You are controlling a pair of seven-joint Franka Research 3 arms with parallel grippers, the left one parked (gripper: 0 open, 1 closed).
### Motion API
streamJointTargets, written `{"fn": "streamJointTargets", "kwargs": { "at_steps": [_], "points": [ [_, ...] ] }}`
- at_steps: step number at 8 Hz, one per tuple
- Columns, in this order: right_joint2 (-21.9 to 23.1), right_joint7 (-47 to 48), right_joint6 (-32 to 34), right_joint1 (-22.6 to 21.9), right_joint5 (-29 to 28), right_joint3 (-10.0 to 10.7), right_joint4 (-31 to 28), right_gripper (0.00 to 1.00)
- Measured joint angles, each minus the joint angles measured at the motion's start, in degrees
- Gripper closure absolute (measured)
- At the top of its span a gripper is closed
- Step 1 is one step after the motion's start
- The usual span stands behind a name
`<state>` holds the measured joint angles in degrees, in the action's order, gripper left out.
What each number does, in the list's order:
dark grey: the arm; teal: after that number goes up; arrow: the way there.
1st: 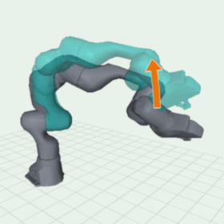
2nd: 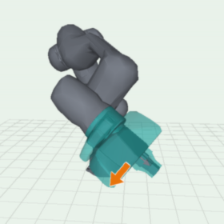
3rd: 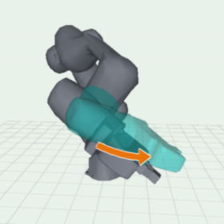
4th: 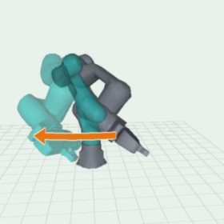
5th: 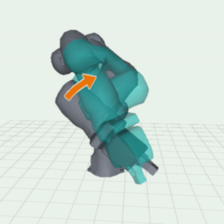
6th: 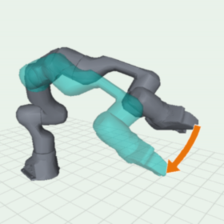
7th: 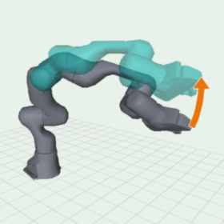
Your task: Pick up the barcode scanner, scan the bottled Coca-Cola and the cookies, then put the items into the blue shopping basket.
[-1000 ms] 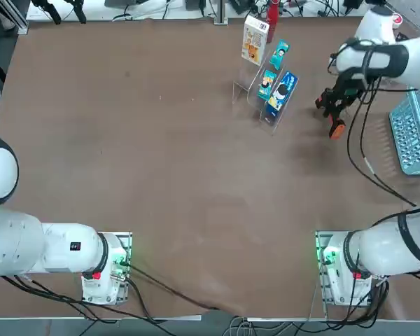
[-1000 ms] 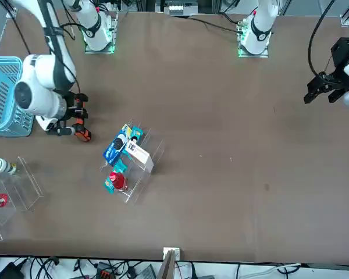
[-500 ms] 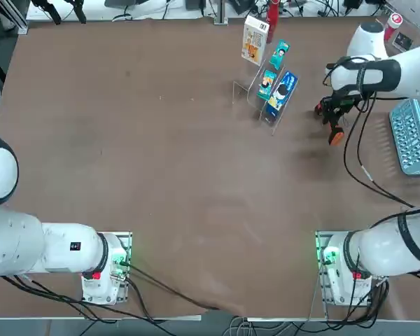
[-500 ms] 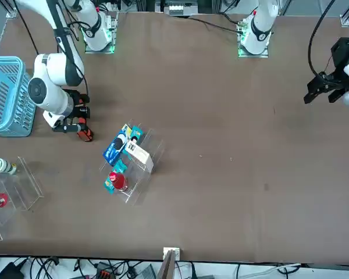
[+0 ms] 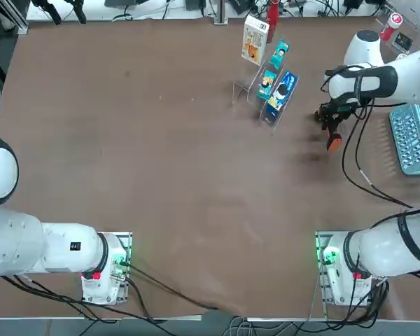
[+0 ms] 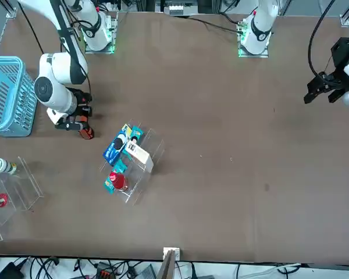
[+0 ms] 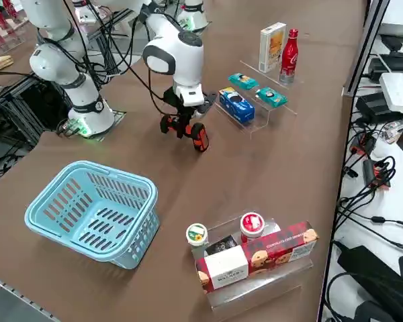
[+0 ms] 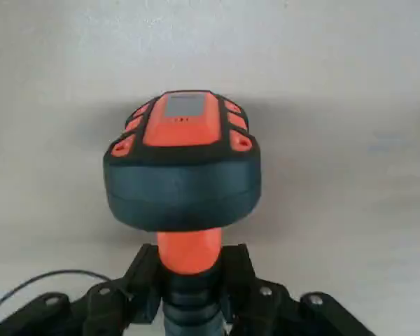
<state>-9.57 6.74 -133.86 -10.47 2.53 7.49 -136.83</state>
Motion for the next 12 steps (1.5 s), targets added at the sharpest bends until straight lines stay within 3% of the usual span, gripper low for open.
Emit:
{"fn": "streamJointTargets", "kwargs": {
  "at_steps": [2,3,5,7,10,12],
  "points": [
    [-0.2,0.0,0.3,0.0,0.0,0.0,-0.1,0.19],
    [-0.3,0.0,0.6,0.0,0.0,0.0,-0.1,0.12],
    [-0.2,0.1,1.4,0.0,0.0,0.0,0.2,0.08],
    [1.4,0.1,5.2,0.0,0.1,0.1,5.5,0.02],
    [3.3,-1.2,19.8,0.0,0.1,-0.6,24.5,0.0],
    [1.4,-1.7,26.6,-0.7,0.1,-4.9,37.0,0.0]
  ]
}}
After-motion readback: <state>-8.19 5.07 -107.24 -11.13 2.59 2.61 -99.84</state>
